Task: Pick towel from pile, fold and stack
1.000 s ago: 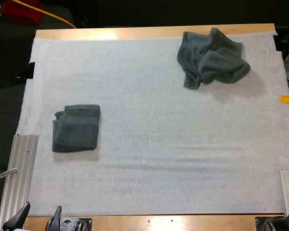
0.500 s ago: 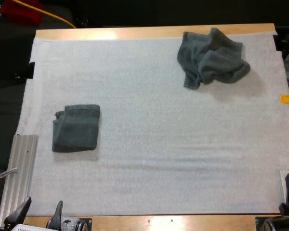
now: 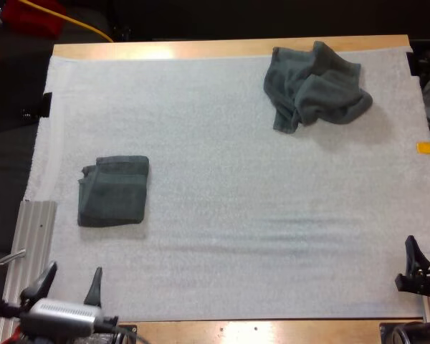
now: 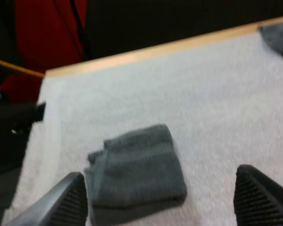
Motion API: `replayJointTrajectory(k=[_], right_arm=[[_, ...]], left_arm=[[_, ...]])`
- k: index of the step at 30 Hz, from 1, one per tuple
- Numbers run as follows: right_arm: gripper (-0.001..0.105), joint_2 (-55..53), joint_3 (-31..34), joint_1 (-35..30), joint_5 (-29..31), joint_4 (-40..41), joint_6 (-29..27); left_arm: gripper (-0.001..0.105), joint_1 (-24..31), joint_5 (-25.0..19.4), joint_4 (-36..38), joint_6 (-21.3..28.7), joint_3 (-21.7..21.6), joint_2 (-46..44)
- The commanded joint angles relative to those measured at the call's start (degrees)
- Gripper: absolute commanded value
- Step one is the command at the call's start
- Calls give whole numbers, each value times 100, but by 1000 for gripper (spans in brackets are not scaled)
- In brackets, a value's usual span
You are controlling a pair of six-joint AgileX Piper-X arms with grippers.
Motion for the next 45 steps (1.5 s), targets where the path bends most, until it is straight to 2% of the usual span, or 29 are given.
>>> replayJointTrajectory(k=[1, 8, 15, 26, 45], right_arm=[[71, -261, 32, -8, 17, -108, -7], [71, -261, 338, -8, 17, -163, -7], [71, -261, 551, -8, 17, -163, -3], [71, -260, 951, -8, 17, -27, 303], [71, -260, 950, -8, 17, -28, 303]], left_arm=[[62, 13, 55, -174, -29, 153, -803], [62, 13, 192, -583, -66, 851, -792], [62, 13, 280, -671, -66, 1266, -792], [62, 13, 280, -712, -66, 1272, -779], [62, 13, 280, -702, -66, 1272, -779]])
